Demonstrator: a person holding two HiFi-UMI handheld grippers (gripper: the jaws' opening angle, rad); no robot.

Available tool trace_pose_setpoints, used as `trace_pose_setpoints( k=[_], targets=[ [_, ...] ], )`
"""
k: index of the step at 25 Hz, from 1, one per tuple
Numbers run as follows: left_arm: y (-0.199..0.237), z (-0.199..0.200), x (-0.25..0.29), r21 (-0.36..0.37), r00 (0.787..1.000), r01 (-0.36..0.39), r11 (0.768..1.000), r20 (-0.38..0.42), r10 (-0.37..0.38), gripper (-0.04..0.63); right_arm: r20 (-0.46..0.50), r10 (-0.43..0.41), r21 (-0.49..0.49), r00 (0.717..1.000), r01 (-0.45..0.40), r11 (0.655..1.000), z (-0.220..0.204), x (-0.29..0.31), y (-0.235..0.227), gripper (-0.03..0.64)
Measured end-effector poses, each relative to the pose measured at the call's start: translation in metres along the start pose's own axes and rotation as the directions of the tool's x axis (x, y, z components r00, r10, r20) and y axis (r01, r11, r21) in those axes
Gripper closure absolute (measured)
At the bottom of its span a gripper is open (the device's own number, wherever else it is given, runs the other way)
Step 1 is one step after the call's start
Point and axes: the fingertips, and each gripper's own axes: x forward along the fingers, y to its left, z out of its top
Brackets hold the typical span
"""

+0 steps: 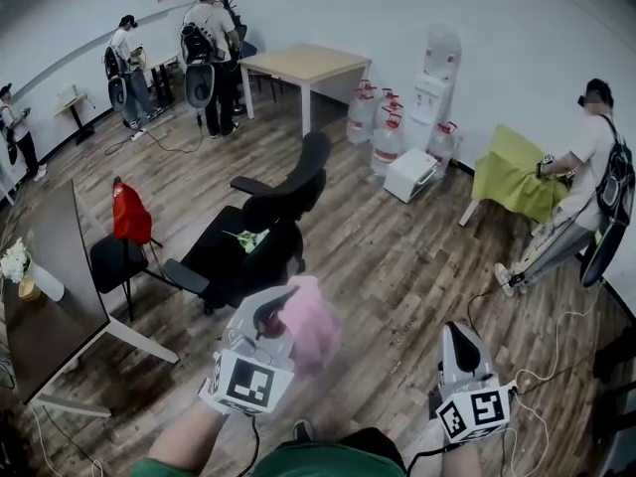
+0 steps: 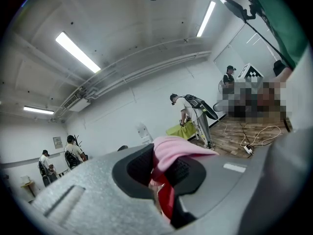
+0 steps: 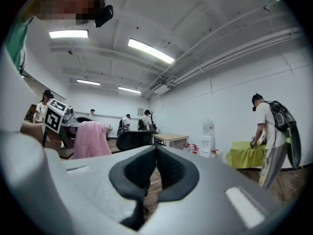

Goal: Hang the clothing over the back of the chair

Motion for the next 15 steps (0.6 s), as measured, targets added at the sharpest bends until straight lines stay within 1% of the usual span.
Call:
trace_pose_setpoints(
  k=[4, 8, 11, 15],
  targets=[
    [0.016, -0.005, 0.026, -0.001, 1.000, -0.011, 1.000, -0.004, 0.011, 0.557, -0.016, 0.032, 0.027, 0.999, -0.031, 0.999, -0.011, 0.043, -0.011, 0.614],
    [0.025, -0.004, 0.060, 0.014, 0.999, -0.037, 0.999, -0.035, 0.037, 0.557, -0.015, 0.103, 0.063, 0.995, -0.102, 0.993, -0.018, 0.096, -0.030, 0.614],
    [0.032, 0.005, 0.089, 0.041, 0.996, -0.074, 0.996, -0.047, 0.076, 0.557, 0.011, 0.163, 0.074, 0.987, -0.164, 0.984, -0.012, 0.134, -0.051, 0.614],
    [0.046, 0.029, 0.122, 0.090, 0.990, -0.129, 0.987, -0.050, 0.134, 0.557, 0.035, 0.224, 0.084, 0.974, -0.226, 0.970, 0.000, 0.174, -0.079, 0.614]
  ],
)
